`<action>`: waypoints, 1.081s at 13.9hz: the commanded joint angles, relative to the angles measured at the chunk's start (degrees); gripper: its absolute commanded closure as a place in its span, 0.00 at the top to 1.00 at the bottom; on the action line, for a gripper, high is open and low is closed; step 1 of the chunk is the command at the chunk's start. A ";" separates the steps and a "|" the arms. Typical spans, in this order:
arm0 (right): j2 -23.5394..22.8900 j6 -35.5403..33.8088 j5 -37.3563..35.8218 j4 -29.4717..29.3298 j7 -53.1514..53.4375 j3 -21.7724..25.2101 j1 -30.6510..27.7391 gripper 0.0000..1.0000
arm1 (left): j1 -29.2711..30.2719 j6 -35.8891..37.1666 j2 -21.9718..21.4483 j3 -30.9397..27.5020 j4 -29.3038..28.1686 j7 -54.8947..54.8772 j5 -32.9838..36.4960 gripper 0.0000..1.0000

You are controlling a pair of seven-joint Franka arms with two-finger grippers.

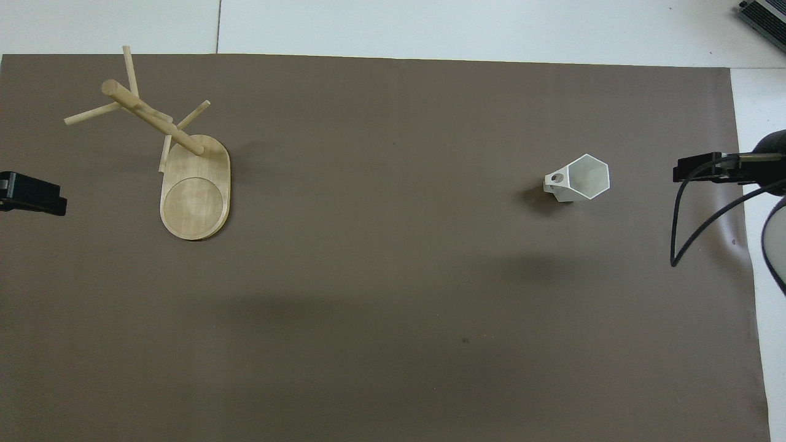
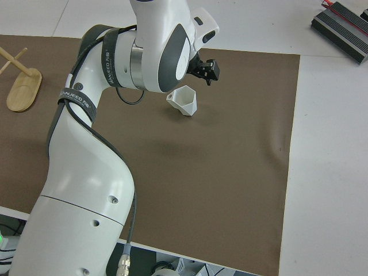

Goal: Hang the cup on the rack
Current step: 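Reach the right gripper toward the white mug's handle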

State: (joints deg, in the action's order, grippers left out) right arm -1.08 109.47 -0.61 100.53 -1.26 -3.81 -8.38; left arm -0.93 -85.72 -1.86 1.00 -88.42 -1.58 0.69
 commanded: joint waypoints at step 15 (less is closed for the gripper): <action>-12.54 23.50 0.88 8.45 5.92 -2.08 0.03 1.00 | 0.23 -0.50 -1.48 0.24 -1.75 0.61 0.81 1.00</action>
State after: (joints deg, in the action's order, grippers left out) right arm -12.96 130.51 -0.57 108.18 4.23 -5.48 -7.86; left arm -0.93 -85.72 -1.86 1.00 -88.42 -1.58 0.69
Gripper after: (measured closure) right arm 0.000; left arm 0.000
